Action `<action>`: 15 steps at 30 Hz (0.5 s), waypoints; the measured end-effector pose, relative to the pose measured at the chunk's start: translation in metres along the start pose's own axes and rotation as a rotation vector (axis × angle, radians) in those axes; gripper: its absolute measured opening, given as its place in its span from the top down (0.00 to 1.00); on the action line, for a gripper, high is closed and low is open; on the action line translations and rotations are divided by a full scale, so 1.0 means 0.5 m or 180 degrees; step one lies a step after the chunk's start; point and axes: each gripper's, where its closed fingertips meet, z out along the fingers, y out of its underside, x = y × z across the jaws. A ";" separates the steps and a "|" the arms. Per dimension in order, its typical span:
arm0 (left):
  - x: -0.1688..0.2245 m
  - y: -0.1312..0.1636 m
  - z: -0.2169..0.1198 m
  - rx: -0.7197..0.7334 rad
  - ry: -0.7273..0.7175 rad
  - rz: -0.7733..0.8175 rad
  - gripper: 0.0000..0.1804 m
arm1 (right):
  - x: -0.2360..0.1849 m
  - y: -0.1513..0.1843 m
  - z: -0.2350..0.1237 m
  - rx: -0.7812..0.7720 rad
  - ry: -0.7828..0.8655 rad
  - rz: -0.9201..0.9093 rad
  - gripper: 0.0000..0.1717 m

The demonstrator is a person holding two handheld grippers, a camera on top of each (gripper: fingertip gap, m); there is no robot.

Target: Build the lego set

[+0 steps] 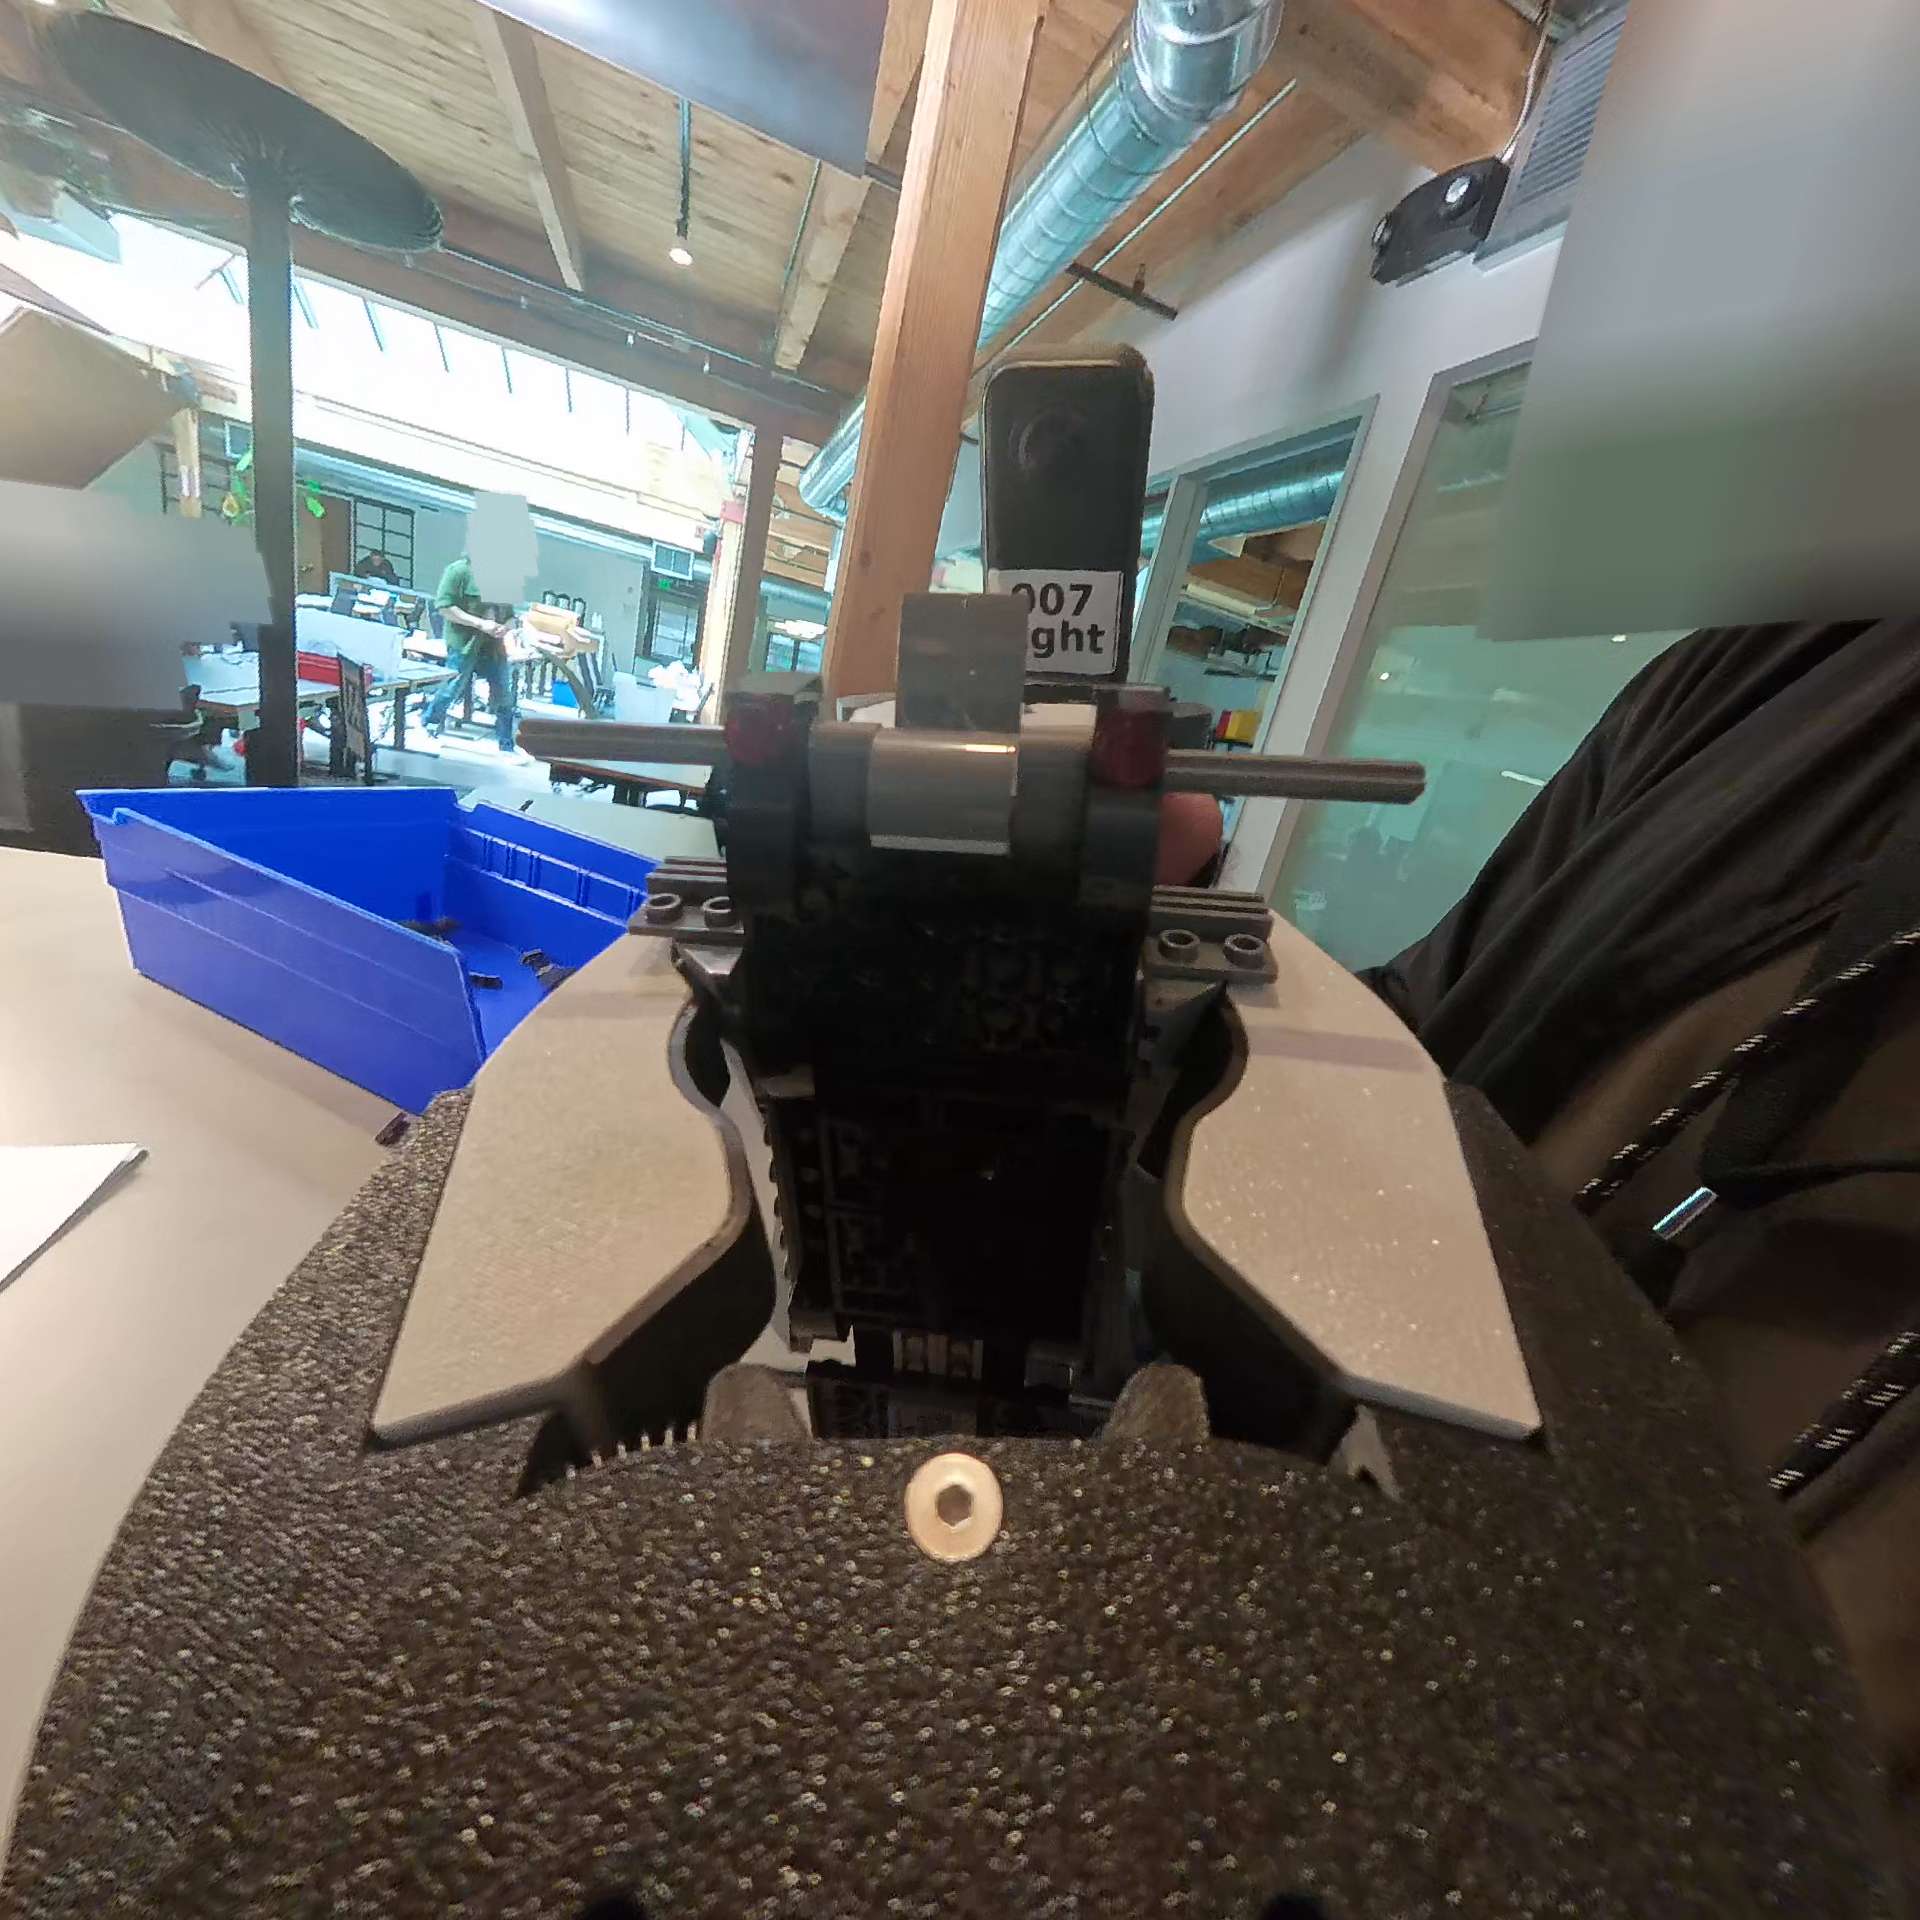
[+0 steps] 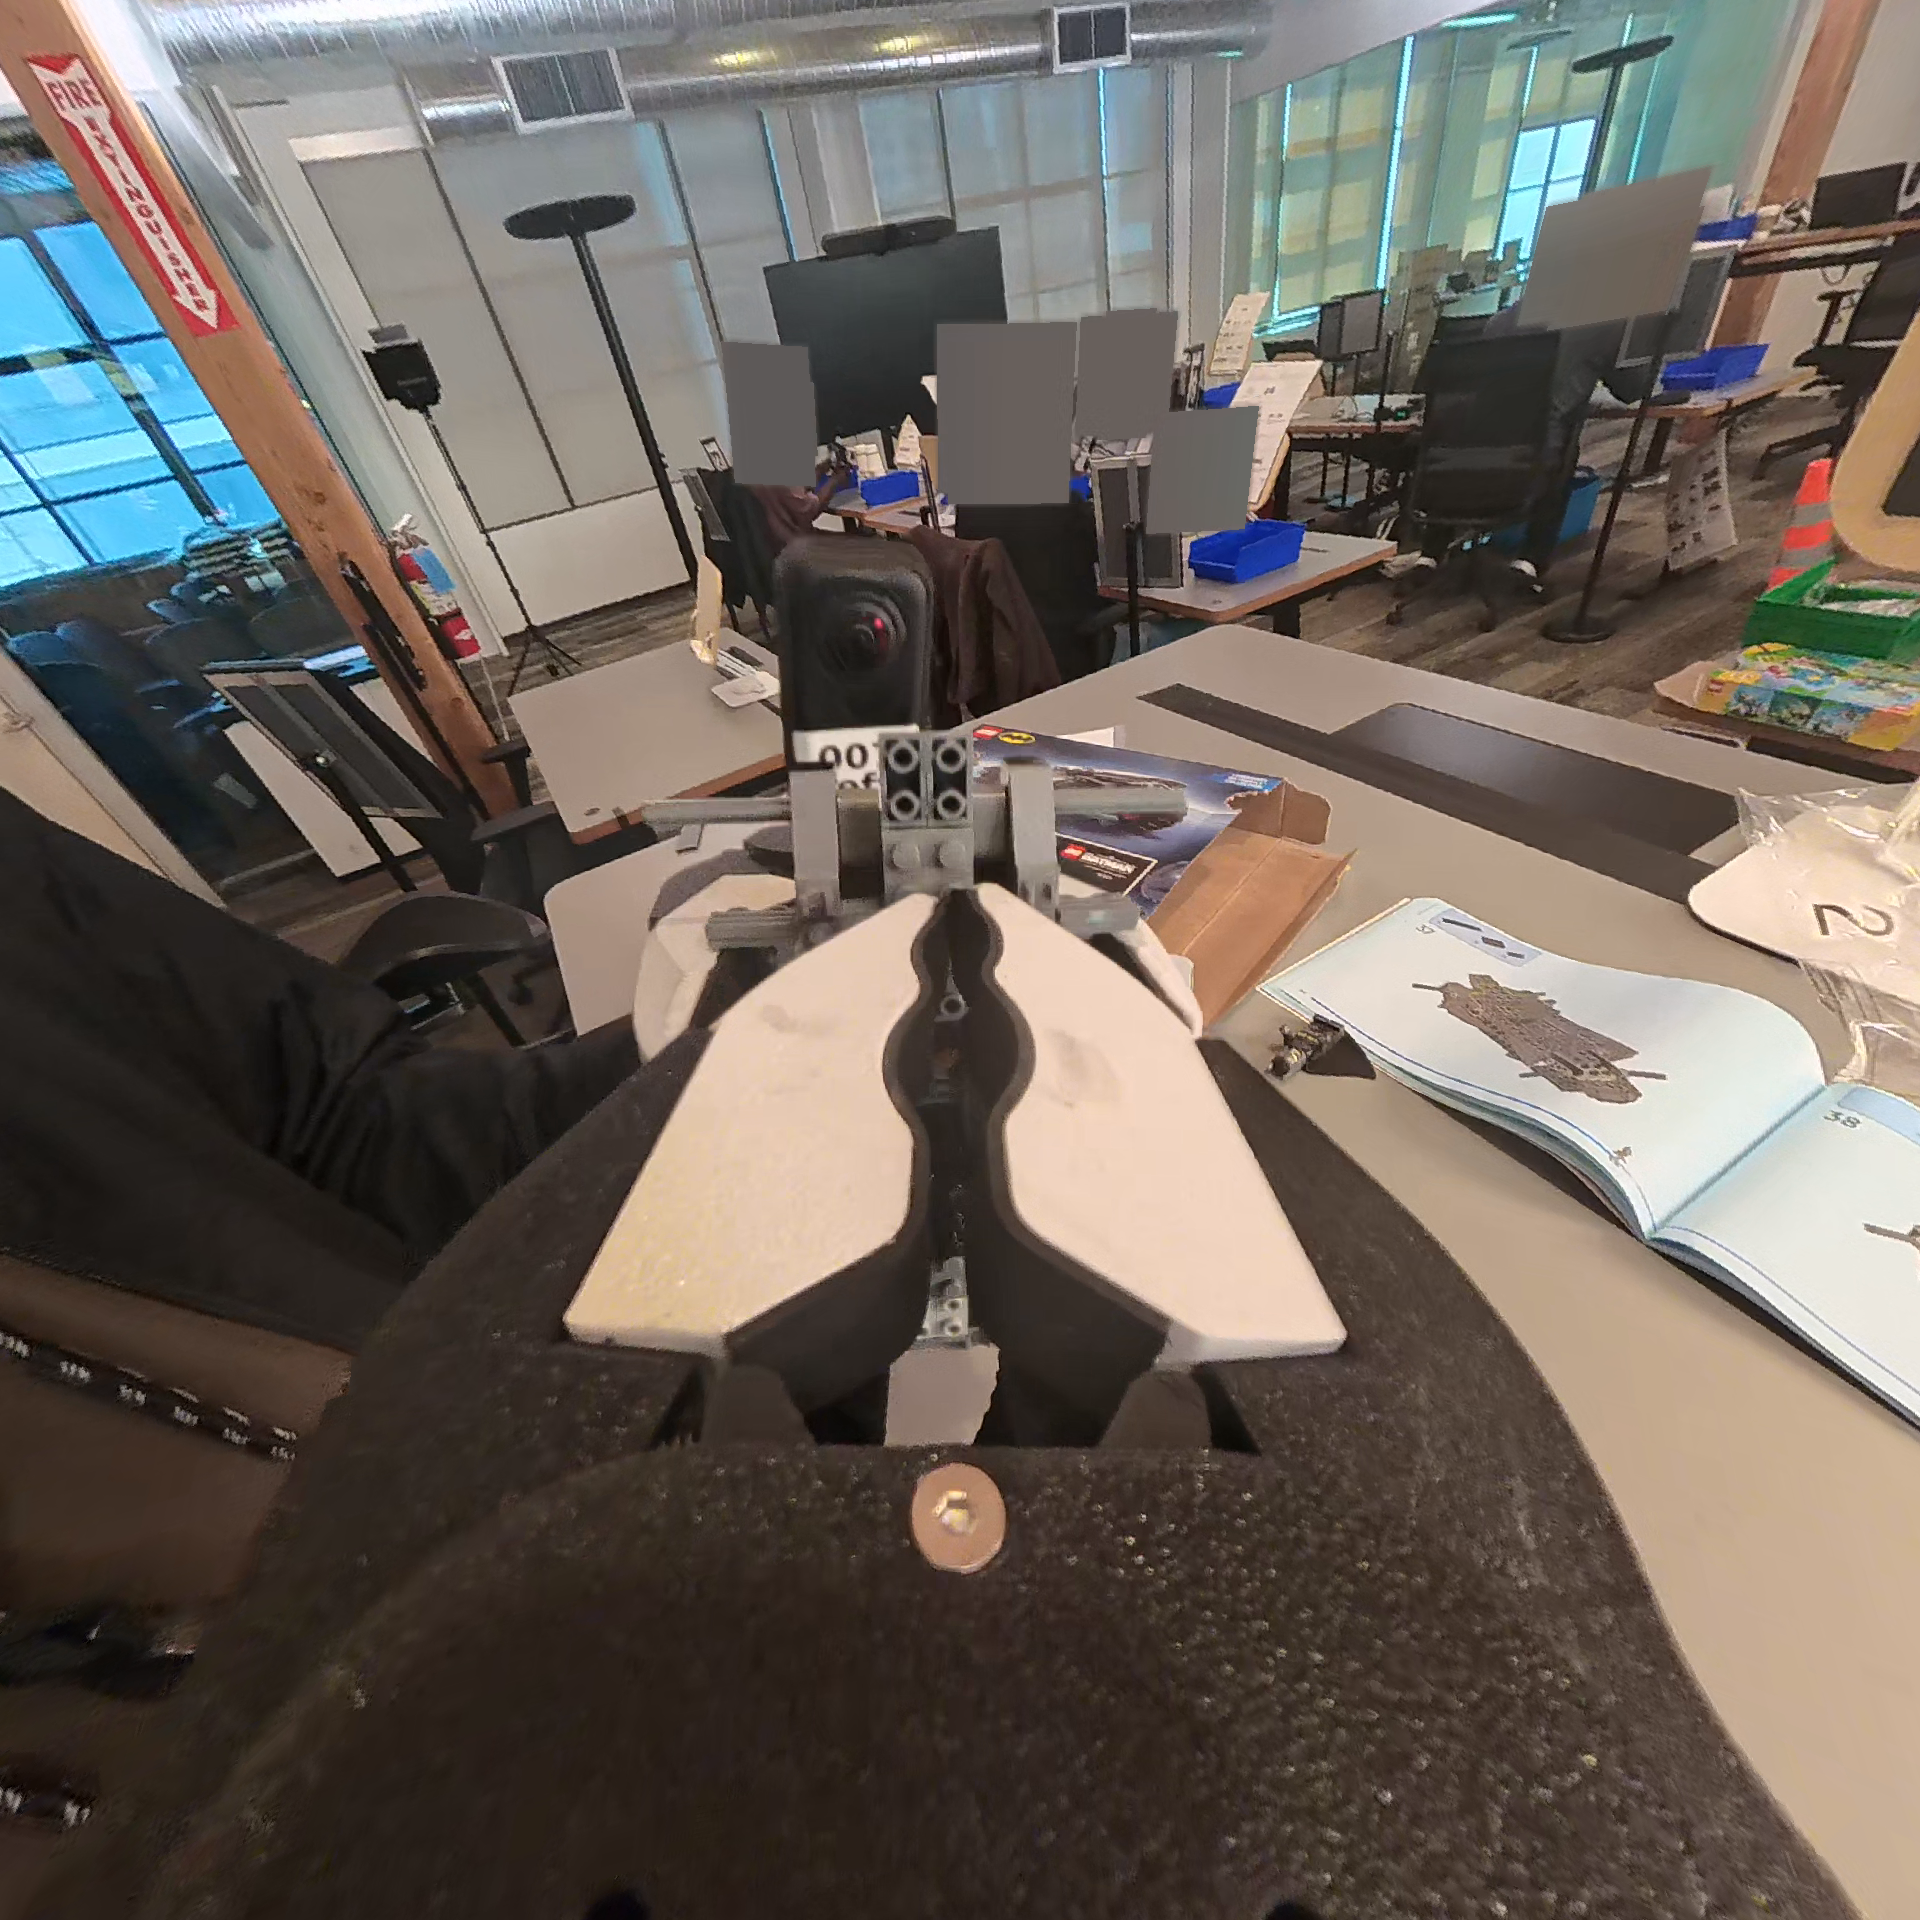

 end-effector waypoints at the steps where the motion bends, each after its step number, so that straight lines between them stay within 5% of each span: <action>1: -0.001 0.003 0.002 -0.0070 -0.0034 0.0027 0.50 | 0.001 0.000 -0.002 0.0021 0.0020 0.0003 1.00; 8: -0.002 0.039 0.029 -0.0463 -0.0159 0.0102 0.52 | 0.000 -0.006 -0.012 0.0102 0.0030 0.0127 1.00; 15: -0.006 0.044 0.036 -0.0363 -0.0175 0.0000 0.53 | 0.007 0.002 -0.020 -0.0173 0.0224 -0.0040 1.00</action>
